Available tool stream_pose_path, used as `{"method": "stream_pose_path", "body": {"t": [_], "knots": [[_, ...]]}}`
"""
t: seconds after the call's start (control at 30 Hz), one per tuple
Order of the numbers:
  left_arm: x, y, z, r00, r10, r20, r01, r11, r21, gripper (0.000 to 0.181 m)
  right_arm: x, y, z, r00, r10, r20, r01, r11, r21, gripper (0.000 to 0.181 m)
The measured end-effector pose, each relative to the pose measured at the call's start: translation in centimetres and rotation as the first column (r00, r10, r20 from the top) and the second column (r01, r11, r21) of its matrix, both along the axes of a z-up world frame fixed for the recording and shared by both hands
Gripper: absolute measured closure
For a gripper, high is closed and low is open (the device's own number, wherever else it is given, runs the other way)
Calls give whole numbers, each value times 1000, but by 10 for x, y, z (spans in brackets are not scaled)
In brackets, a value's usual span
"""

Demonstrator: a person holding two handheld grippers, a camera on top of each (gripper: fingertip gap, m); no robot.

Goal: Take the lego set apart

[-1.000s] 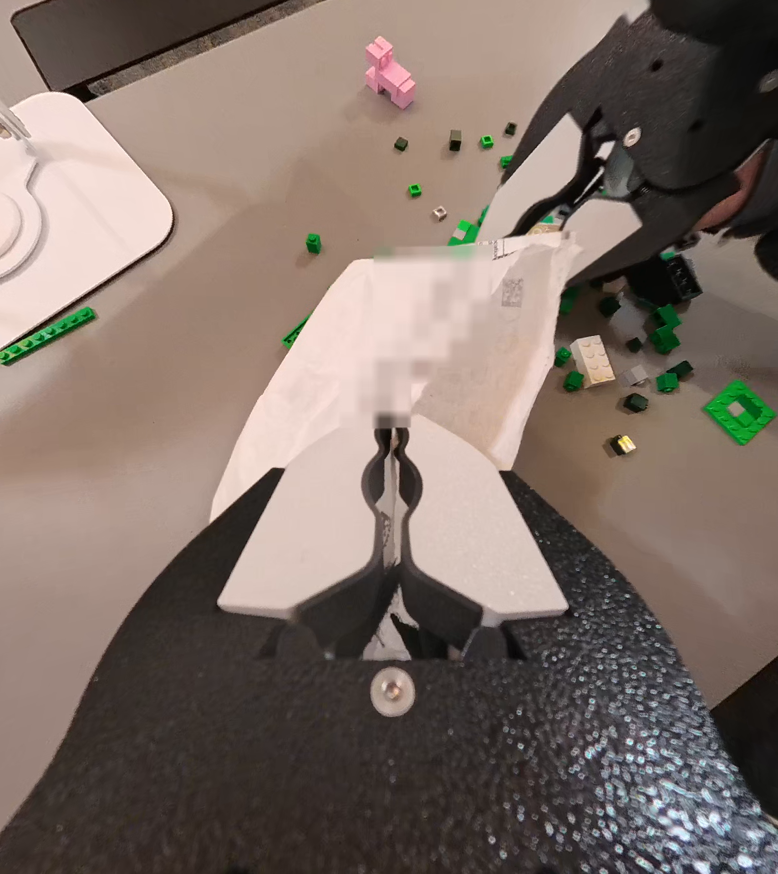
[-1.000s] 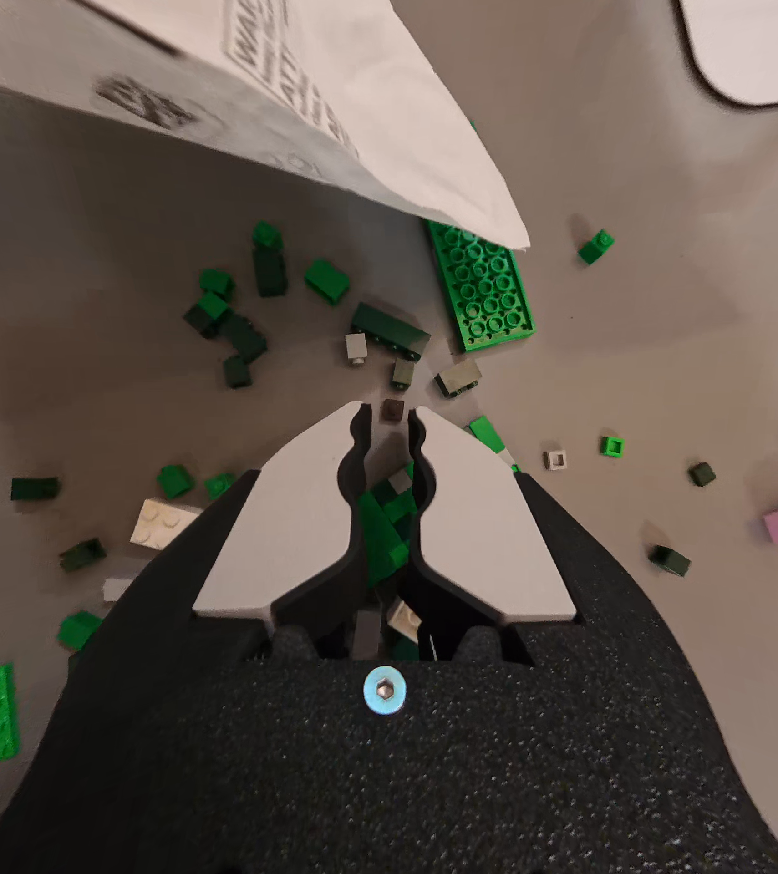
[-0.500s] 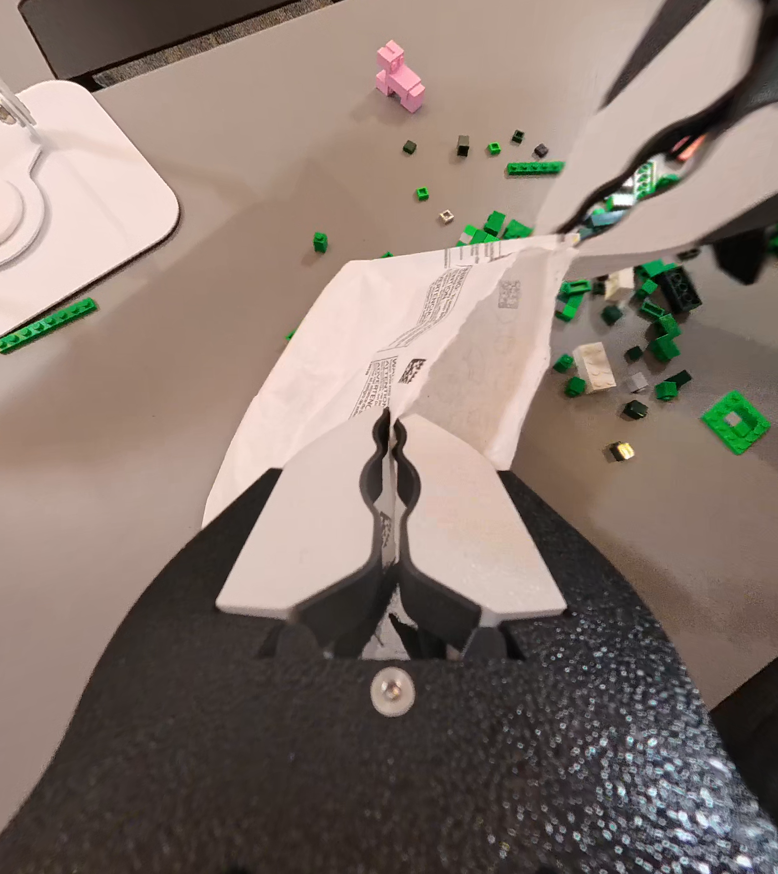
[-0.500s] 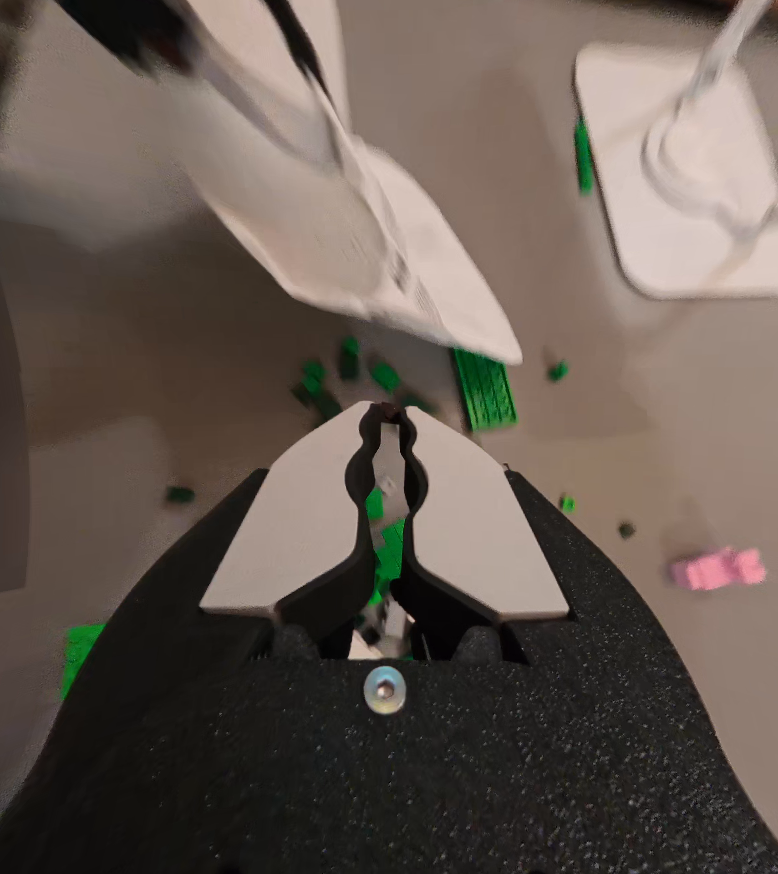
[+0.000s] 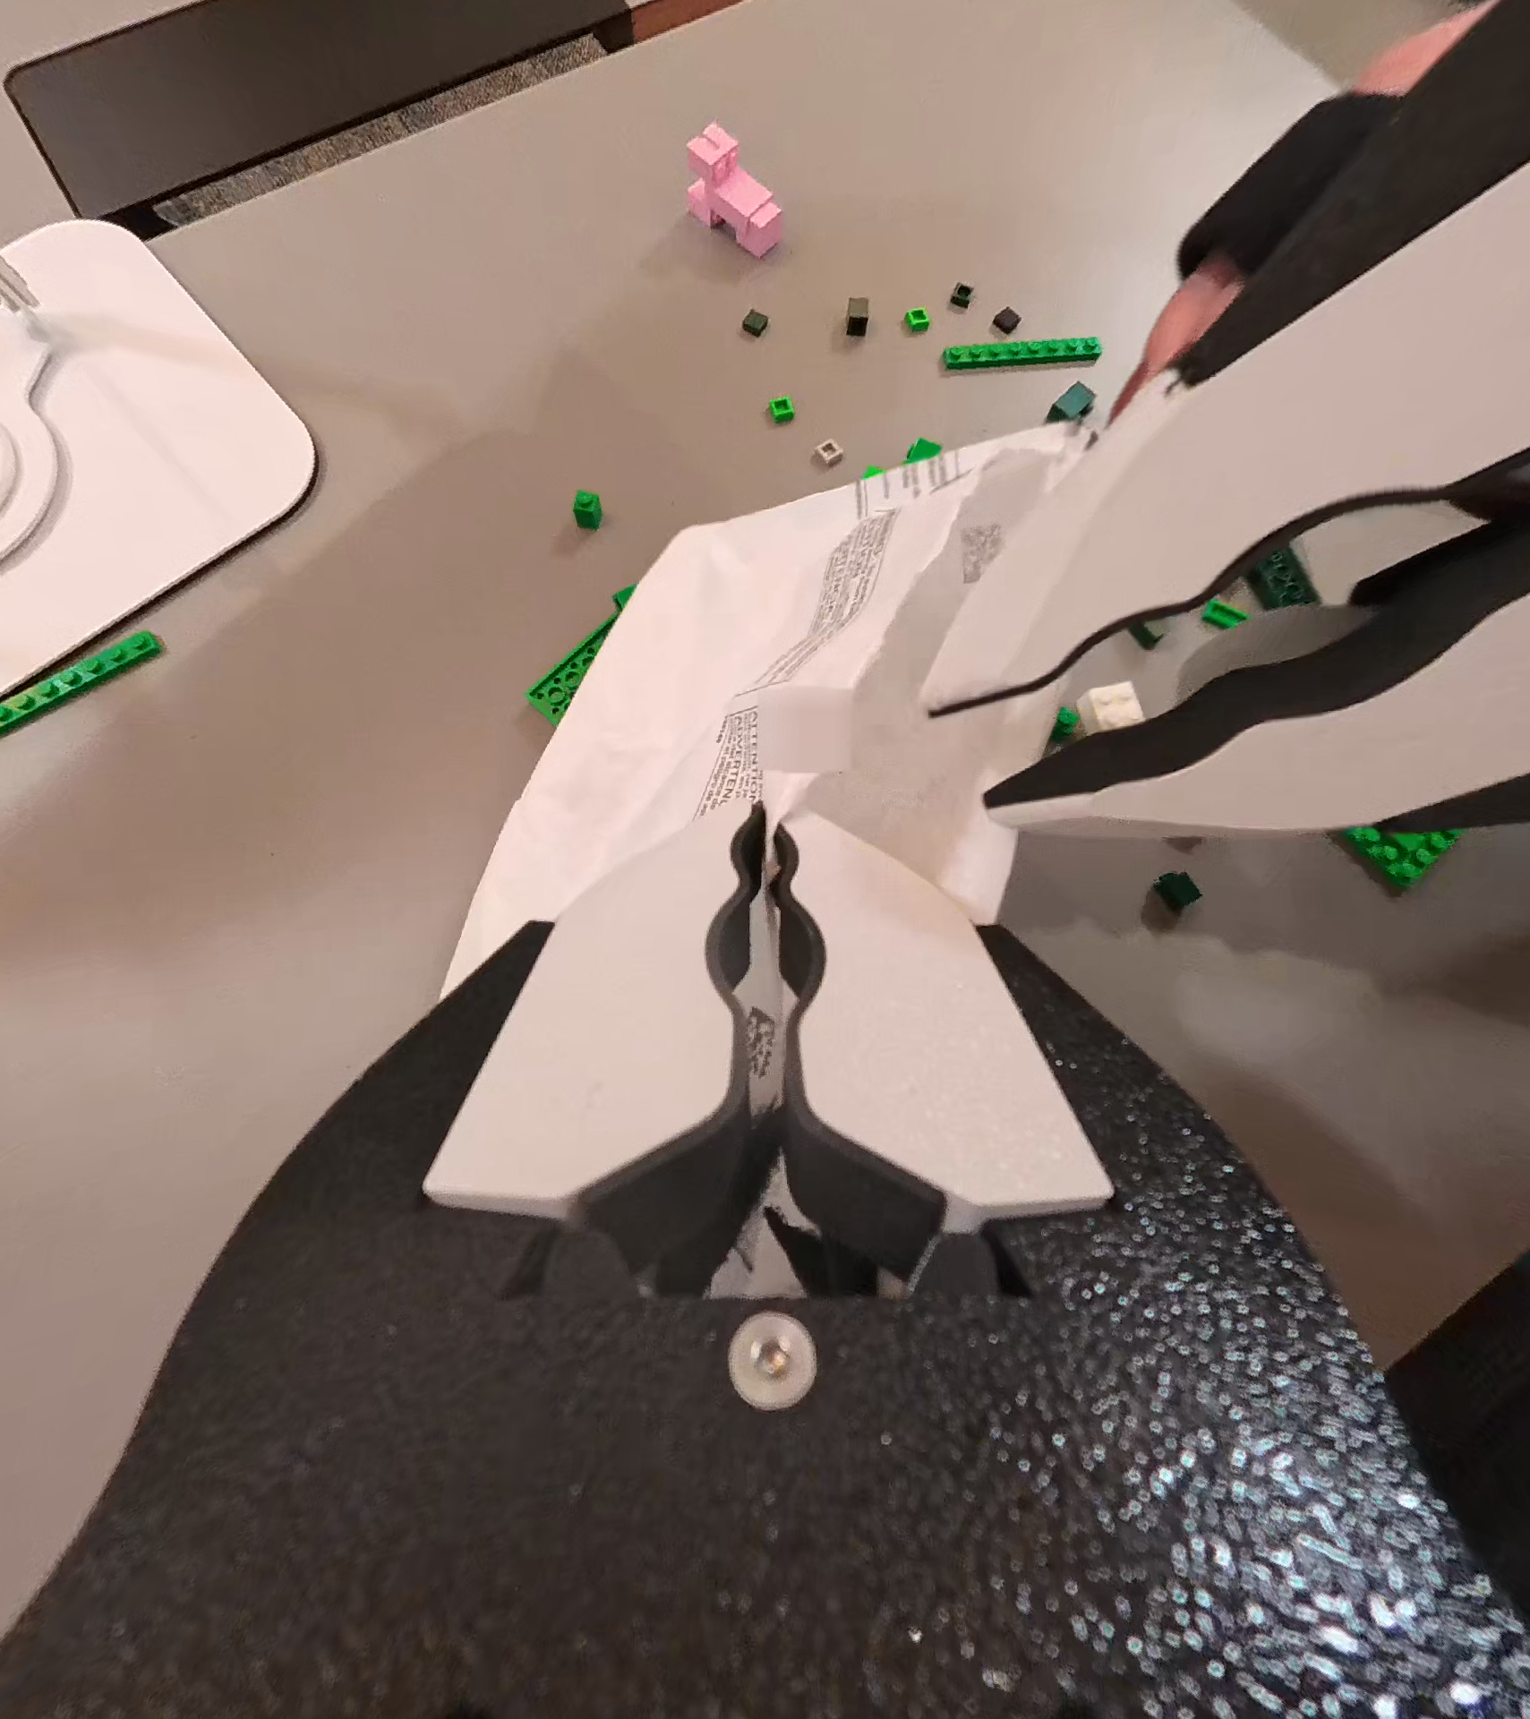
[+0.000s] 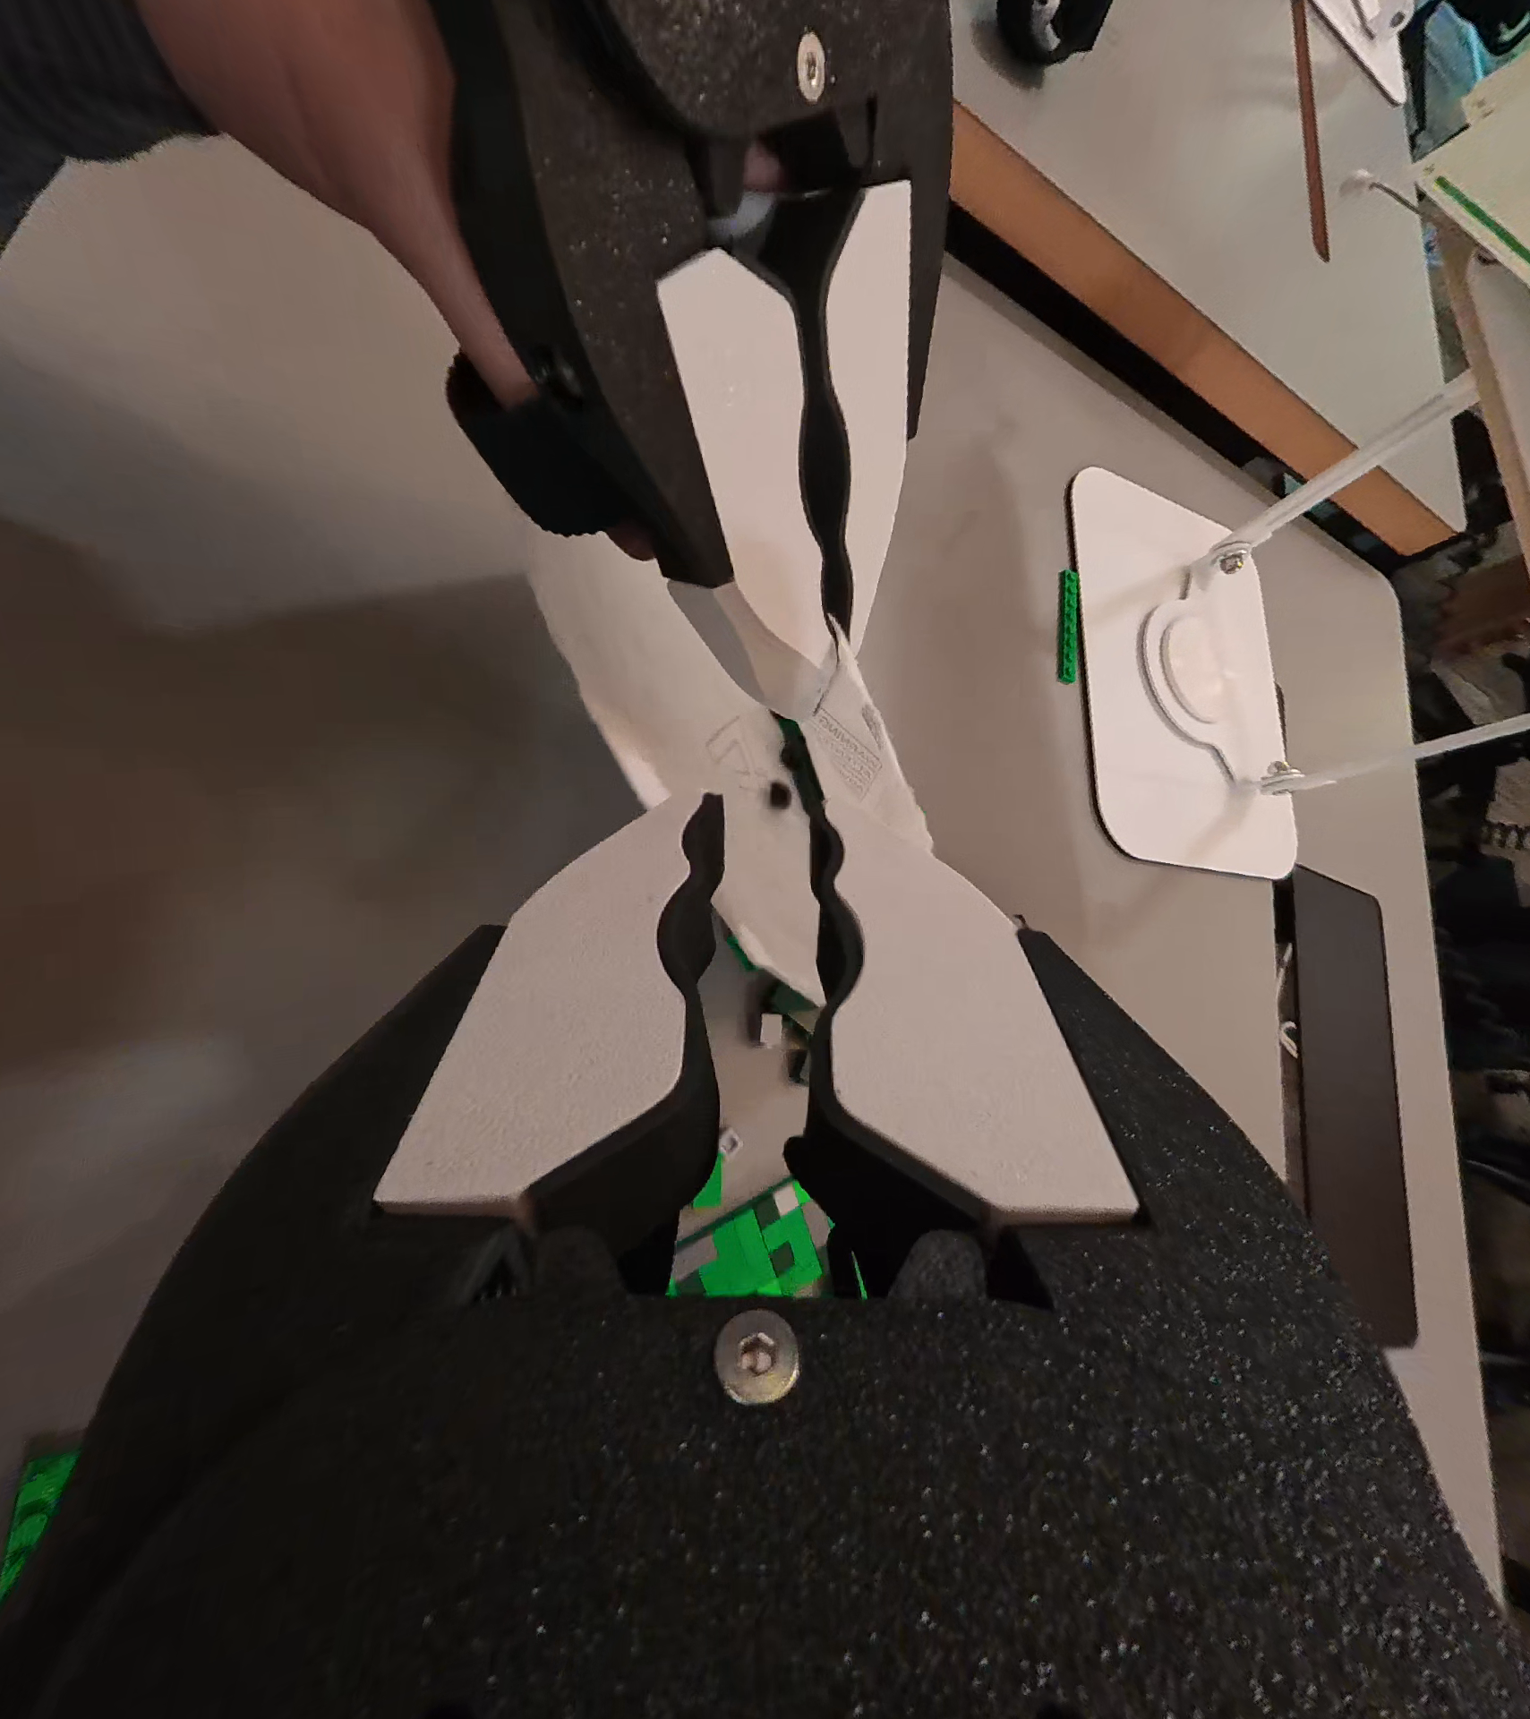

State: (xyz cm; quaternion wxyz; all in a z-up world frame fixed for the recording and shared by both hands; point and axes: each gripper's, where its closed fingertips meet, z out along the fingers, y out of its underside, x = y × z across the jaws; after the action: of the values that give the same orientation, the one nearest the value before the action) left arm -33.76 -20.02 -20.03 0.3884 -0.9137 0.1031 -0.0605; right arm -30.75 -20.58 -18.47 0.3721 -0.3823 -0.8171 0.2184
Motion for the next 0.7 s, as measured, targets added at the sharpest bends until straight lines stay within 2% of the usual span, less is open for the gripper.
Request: {"method": "stream_pose_path", "body": {"t": [0.13, 0.23, 0.3, 0.4, 0.53, 0.63, 0.7], "knots": [[0, 0, 0, 1000, -5, -3, 5, 1000, -1, 181, 21, 14, 18, 998, -56, -32, 56, 998, -4, 165], [-2, -1, 0, 1000, -1, 0, 1, 1000, 2, 181, 62, 46, 20, 985, -173, -3, 172, 984, -42, 168], [-5, -1, 3, 1000, 8, 8, -8, 1000, 14, 181, 96, 77, 9, 955, -293, 38, 295, 952, -79, 169], [-8, -2, 5, 1000, 17, 11, -17, 1000, 26, 181, 148, 107, -27, 901, -411, 138, 429, 893, -138, 171], [-6, -1, 3, 1000, 5, -8, -5, 1000, 18, 181, 192, 120, -72, 861, -464, 210, 502, 843, -193, 171], [-1, 2, 0, 1000, -8, -22, 9, 1000, 13, 181, 209, 128, -83, 827, -504, 250, 553, 808, -201, 171], [1, 4, -2, 1000, -17, -24, 17, 1000, 7, 181, 218, 122, -87, 809, -497, 312, 571, 790, -223, 172]]}}
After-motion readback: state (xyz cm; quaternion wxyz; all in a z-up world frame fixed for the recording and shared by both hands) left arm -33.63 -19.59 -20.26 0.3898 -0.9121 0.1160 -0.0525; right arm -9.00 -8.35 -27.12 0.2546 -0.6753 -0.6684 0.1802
